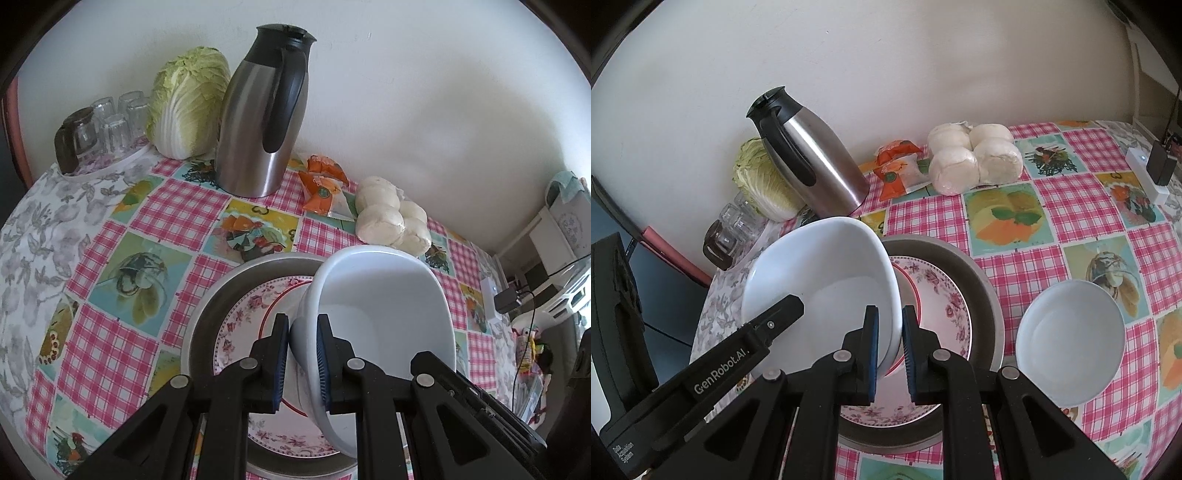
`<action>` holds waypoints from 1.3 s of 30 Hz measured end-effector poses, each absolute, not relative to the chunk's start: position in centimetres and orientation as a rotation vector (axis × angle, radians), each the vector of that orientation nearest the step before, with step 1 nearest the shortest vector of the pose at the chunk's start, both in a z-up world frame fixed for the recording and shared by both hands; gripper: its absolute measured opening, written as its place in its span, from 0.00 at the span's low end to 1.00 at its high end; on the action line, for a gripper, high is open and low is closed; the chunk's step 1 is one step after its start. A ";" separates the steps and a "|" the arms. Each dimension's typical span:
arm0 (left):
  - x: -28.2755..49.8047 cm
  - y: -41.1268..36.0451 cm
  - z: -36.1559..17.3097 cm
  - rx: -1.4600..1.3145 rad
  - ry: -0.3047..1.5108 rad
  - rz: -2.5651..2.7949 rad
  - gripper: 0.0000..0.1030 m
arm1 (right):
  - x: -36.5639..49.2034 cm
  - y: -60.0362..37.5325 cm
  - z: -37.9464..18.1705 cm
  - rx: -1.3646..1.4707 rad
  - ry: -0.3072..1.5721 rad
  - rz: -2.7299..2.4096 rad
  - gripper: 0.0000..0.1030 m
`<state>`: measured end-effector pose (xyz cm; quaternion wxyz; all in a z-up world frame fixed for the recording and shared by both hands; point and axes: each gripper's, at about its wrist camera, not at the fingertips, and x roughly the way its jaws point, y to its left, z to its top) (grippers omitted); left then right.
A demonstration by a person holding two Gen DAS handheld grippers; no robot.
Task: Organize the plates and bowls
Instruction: 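Lower the white square bowl into the strawberry bowl with both grippers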
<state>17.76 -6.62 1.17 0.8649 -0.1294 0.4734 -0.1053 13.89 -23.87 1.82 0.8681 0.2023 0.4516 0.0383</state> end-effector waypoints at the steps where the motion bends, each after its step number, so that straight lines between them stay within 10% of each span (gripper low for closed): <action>1: 17.8 -6.6 1.0 -0.272 0.995 -0.222 0.16 | 13.9 -23.9 1.8 0.425 0.945 0.078 0.14; 39: 18.6 -6.9 -1.8 -0.239 1.074 -0.201 0.18 | 15.0 -24.2 -0.6 0.466 0.987 0.064 0.15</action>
